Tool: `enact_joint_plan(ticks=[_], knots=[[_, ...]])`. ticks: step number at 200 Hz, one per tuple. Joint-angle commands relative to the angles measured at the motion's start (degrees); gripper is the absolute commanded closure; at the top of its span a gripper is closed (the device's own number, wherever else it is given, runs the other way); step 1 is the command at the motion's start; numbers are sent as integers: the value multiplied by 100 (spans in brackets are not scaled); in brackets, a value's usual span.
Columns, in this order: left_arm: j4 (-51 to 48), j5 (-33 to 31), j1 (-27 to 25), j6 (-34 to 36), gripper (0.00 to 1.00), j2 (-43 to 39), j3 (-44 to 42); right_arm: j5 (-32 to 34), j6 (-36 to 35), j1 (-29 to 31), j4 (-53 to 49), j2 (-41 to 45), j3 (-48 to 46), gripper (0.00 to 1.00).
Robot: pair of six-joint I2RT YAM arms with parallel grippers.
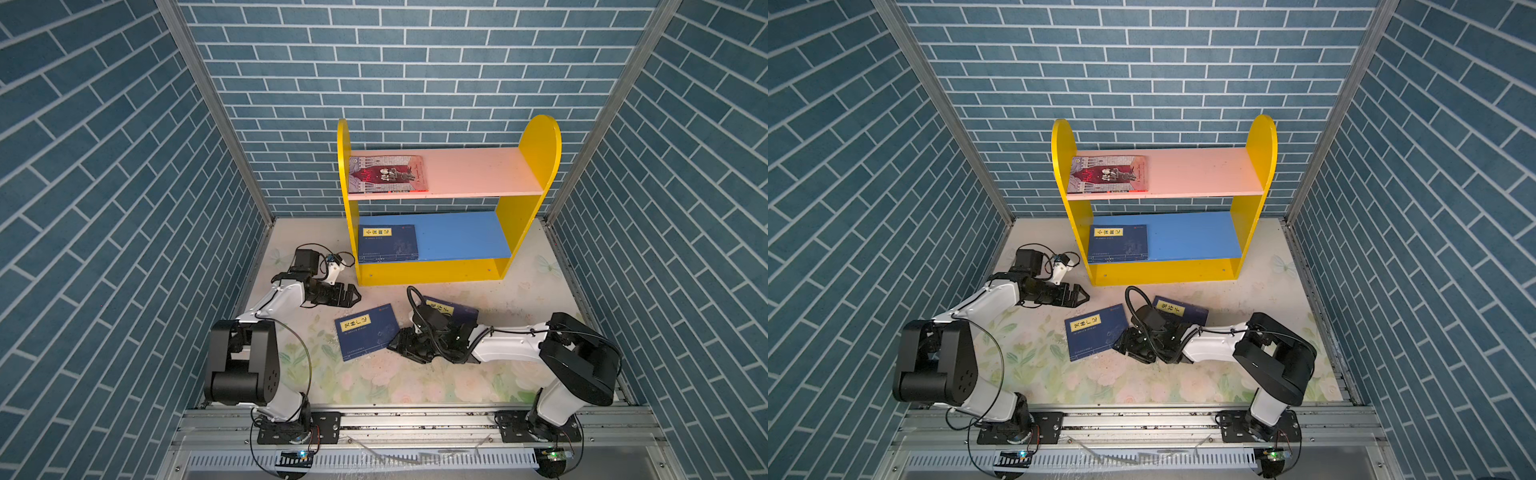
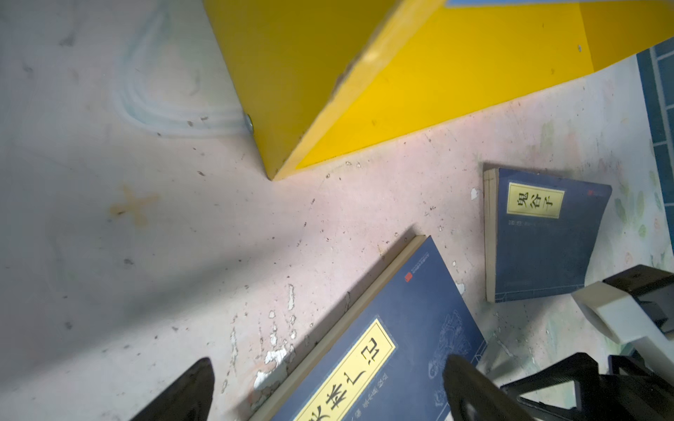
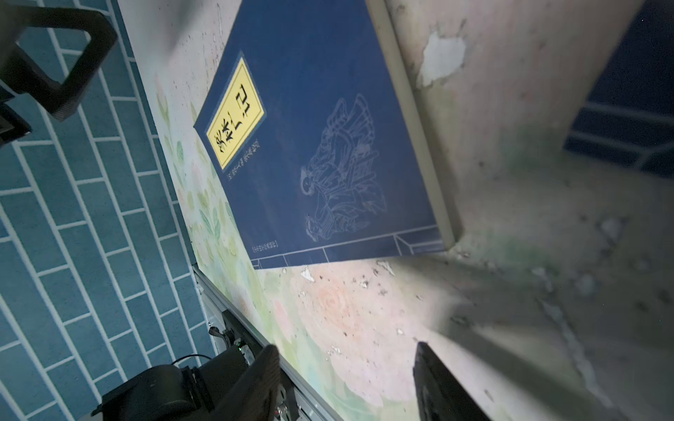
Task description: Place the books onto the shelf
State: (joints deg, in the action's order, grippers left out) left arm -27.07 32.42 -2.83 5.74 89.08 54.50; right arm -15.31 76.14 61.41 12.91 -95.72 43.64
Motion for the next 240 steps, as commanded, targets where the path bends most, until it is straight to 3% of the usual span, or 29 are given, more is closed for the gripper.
enact_joint_plan(ticks=[1, 42, 136, 178, 240], knots=[[-12, 34, -85, 251, 0, 206, 91, 361, 516, 98, 414, -165, -86, 40], [124, 11, -90, 149, 1, 446, 65, 750, 907, 256, 815, -118, -431, 40], [-550, 139, -121, -283, 3, 1120, 463, 995, 1390, 347, 1570, -309, -793, 39], [-869, 401, -187, -316, 3, 1322, 531, 1234, 1584, 355, 1498, -354, -820, 38], [-1063, 861, -350, -521, 3, 1417, 330, 1443, 2104, 354, 2203, -860, -1052, 36]])
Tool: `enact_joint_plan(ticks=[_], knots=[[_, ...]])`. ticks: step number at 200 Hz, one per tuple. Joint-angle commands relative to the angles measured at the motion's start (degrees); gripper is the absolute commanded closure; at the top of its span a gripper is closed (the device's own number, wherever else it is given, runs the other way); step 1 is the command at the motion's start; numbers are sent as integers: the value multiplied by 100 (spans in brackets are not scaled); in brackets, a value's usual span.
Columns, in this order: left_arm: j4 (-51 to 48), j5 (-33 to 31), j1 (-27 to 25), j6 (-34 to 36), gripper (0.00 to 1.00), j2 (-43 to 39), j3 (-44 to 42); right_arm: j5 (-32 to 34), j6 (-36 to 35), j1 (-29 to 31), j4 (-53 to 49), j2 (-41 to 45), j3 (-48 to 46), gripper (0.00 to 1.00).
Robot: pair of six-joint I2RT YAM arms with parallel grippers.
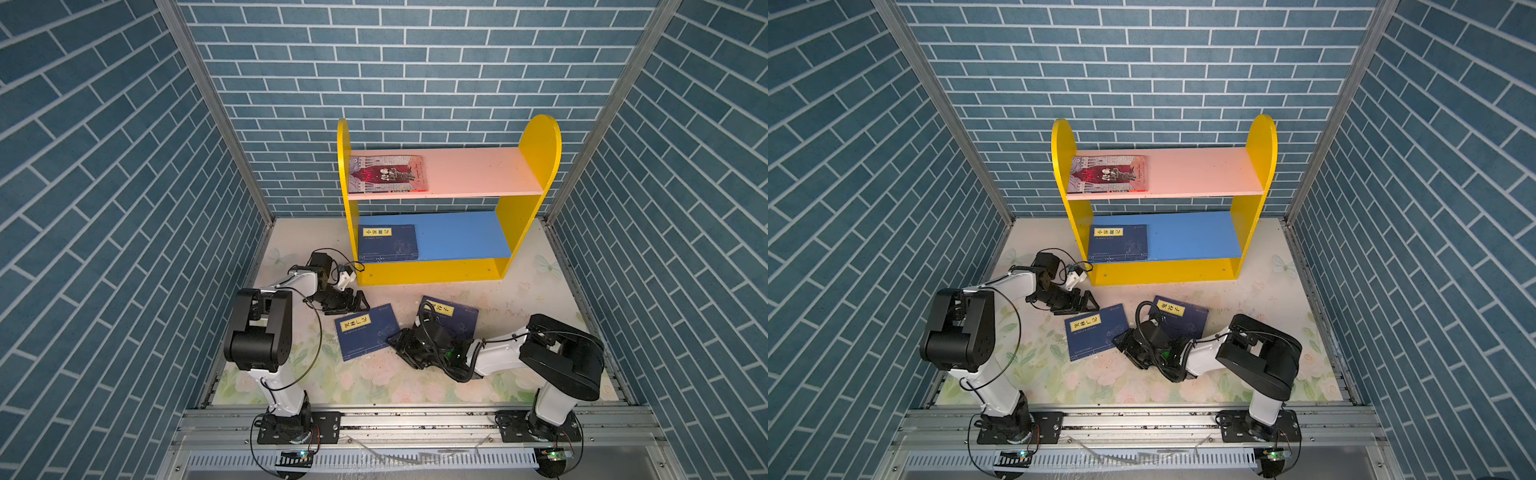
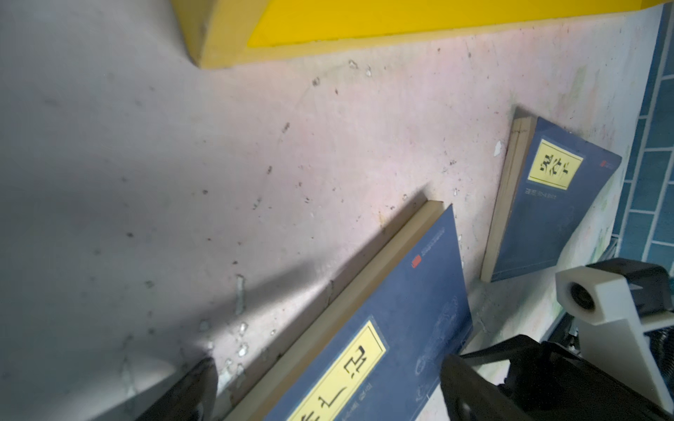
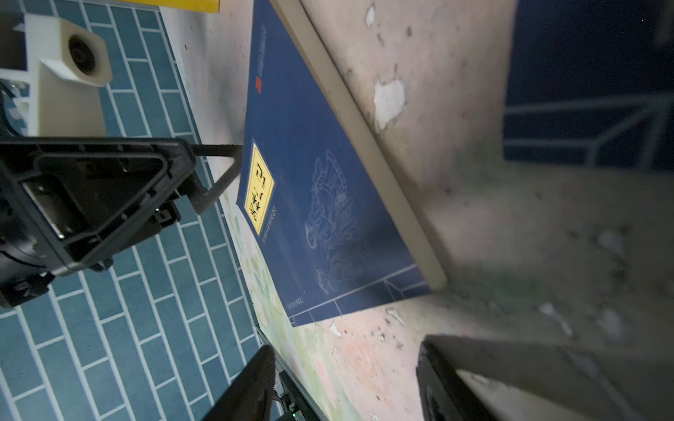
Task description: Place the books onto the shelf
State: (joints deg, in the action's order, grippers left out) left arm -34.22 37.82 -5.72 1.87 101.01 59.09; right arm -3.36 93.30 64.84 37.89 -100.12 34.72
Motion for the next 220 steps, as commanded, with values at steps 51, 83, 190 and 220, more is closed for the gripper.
enact_joint_plan(ticks=[51, 83, 190, 220], knots=[[-648, 624, -192, -191, 4, 363, -180, 228, 502, 11, -296, -700, -21, 35], [-771, 744, -300, -222, 4, 134, -290, 269, 523, -13, -81, -745, -102, 34], [-1008, 348, -343, 68, 4, -161, -9, 248, 508, -91, 417, -1071, -203, 34], [-485, -41, -325, -238, 4, -347, -351, 223, 514, -93, 554, -1140, -224, 34]])
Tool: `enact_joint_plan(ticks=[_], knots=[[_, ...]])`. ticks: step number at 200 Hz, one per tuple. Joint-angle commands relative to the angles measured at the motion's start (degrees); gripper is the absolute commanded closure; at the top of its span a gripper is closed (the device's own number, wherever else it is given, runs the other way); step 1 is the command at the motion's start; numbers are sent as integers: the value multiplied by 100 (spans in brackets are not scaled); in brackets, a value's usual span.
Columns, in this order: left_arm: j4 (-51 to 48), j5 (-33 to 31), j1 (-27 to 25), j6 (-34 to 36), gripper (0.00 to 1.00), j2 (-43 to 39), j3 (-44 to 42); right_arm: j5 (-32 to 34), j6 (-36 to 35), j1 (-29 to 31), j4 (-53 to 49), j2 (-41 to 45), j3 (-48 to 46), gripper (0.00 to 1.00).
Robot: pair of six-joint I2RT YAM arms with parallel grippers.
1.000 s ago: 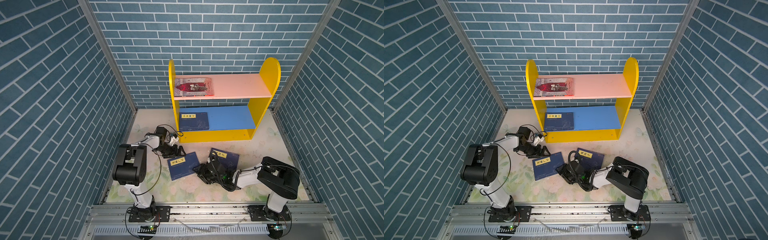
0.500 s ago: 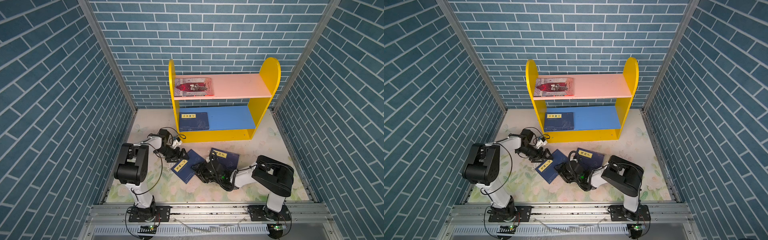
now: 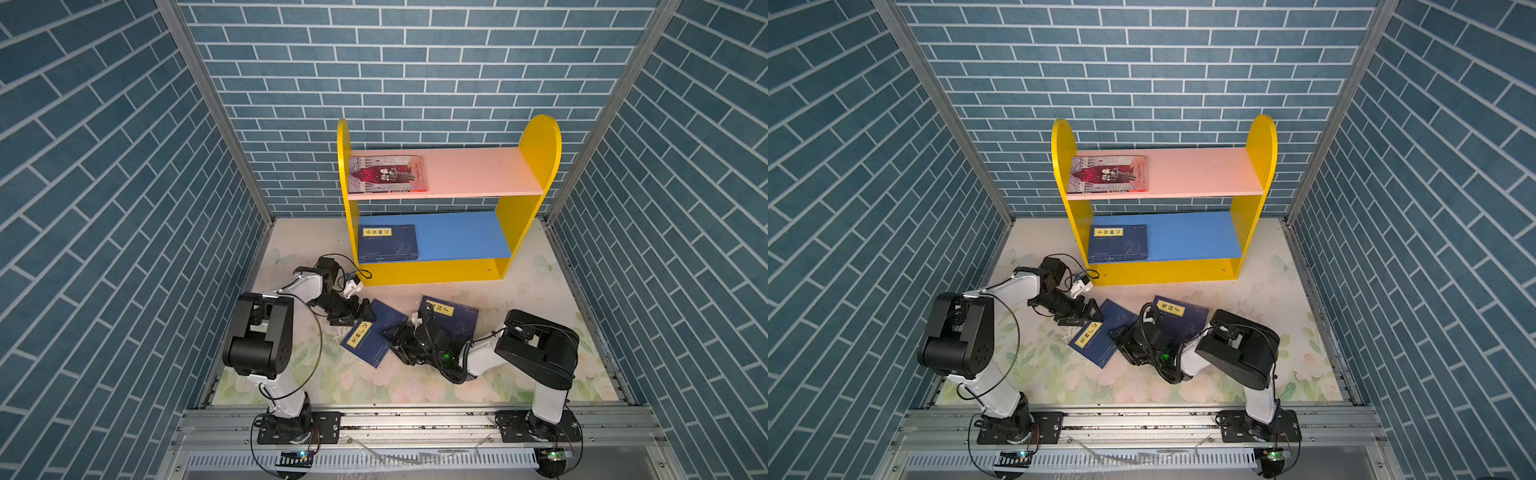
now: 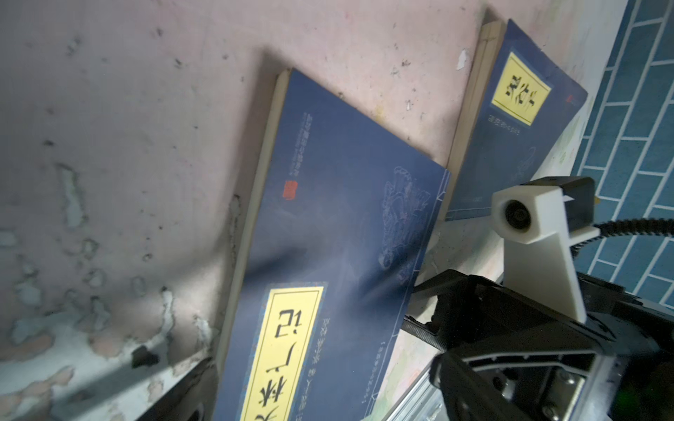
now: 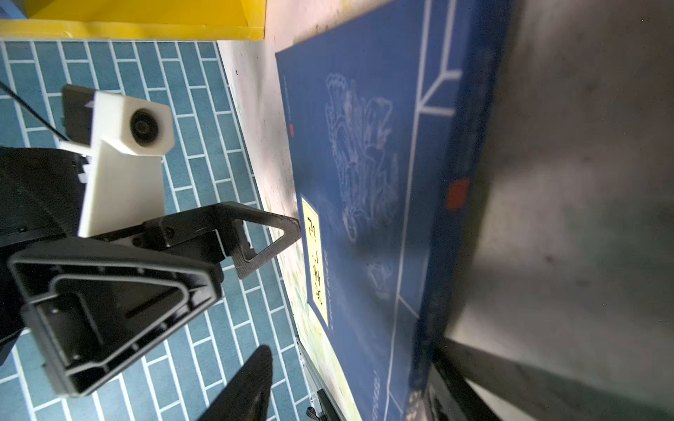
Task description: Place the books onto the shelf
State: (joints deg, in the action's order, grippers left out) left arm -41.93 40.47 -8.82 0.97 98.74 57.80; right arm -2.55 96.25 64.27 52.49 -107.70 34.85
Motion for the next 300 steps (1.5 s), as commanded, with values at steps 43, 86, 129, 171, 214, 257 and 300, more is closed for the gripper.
enact_joint_plan(ticks=[43, 86, 129, 171, 214, 257, 300], knots=[[565, -295, -23, -378, 4, -201, -244, 135, 210, -37, -907, -339, -263, 35], [519, -57, -76, -397, 4, 29, -287, 61, 184, -54, -781, -506, -119, 35], [455, 336, -98, -453, 4, 164, -281, 99, 86, -87, -766, -493, -21, 36], [361, 376, -129, -280, 4, 191, -322, 44, 34, -129, -527, -671, 84, 40], [273, 583, -164, -138, 4, 6, -398, 69, 17, -143, -243, -721, 74, 49], [223, 318, -49, -197, 4, -452, -302, 134, -13, -142, 149, -676, -70, 69], [-8, 435, 426, -441, 3, -1254, 39, 20, -258, -140, 268, -414, -25, 92]])
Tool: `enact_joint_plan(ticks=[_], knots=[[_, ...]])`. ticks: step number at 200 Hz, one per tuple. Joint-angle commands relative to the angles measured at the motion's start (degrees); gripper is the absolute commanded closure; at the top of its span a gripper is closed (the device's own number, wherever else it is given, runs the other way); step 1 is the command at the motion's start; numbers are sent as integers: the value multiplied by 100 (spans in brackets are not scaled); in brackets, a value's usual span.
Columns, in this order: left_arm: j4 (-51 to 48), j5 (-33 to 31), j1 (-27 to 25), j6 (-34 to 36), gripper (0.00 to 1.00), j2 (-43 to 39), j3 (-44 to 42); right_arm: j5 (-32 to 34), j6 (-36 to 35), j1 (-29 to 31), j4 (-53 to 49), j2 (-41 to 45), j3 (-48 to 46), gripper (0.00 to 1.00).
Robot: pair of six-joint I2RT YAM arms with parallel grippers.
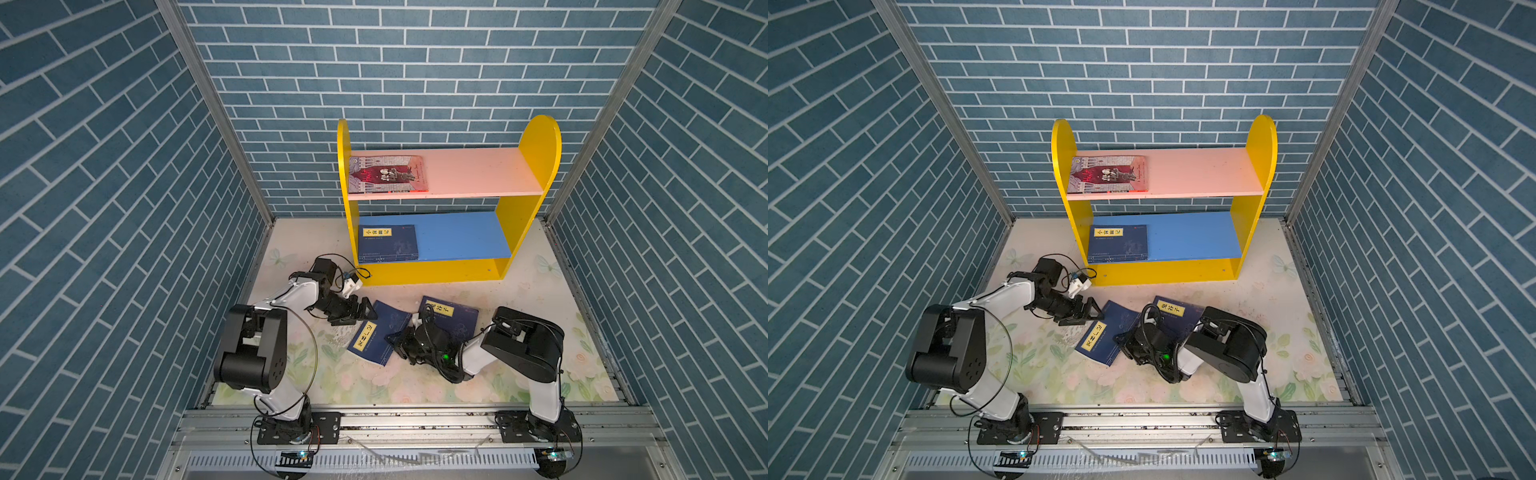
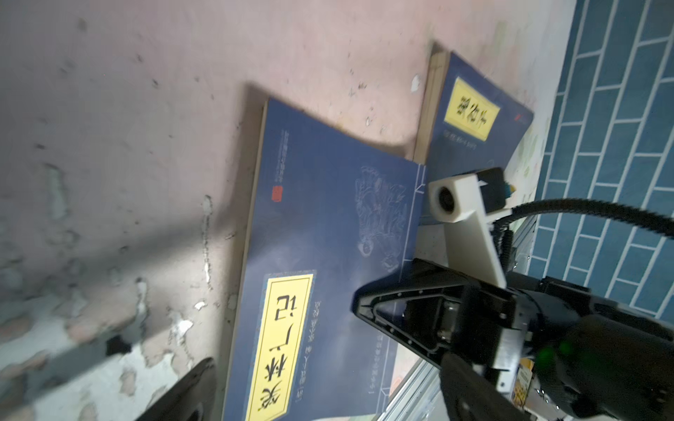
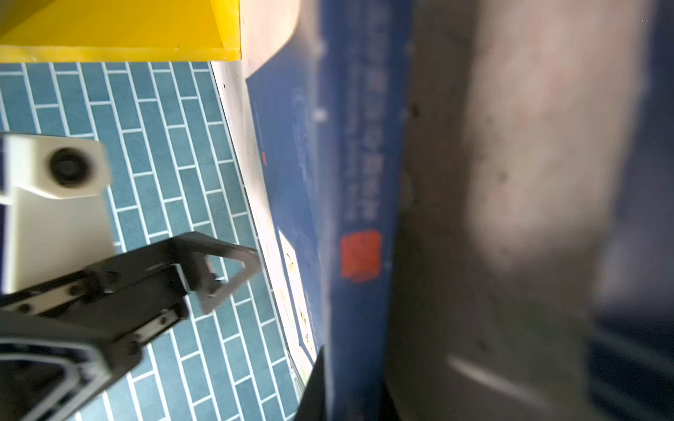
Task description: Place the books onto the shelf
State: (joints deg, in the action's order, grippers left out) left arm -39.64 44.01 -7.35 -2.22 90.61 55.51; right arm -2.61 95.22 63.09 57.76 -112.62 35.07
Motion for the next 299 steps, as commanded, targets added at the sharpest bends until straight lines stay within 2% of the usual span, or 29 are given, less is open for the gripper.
enact_joint_plan(ticks=[1, 28, 84, 128, 168, 197, 232, 299], knots=[[-237, 90, 292, -130, 3, -471, 273, 21, -167, -19, -266, 89, -41, 93], [-344, 234, 657, -208, 3, -1088, 470, -70, -472, -25, -573, 538, 33, 95], [-190, 624, 1403, -868, 2, -1844, 685, -107, -1436, -24, -2220, 1979, 492, 96], [140, 717, 1526, -1254, 1, -2042, 804, 184, -2231, -73, -3717, 2934, 1174, 95], [623, 767, 1535, -1845, 1, -2186, 795, 440, -2655, -509, -4561, 3619, 1589, 94], [905, 837, 1535, -2168, 1, -2266, 769, 424, -2729, -924, -4754, 3630, 1964, 93], [1051, 917, 1535, -2300, 1, -2282, 725, 450, -2776, -1224, -4796, 3210, 2516, 93], [1332, 1037, 1534, -2586, 1, -2398, 661, 1151, -2321, -1427, -3510, 2538, 2505, 93]])
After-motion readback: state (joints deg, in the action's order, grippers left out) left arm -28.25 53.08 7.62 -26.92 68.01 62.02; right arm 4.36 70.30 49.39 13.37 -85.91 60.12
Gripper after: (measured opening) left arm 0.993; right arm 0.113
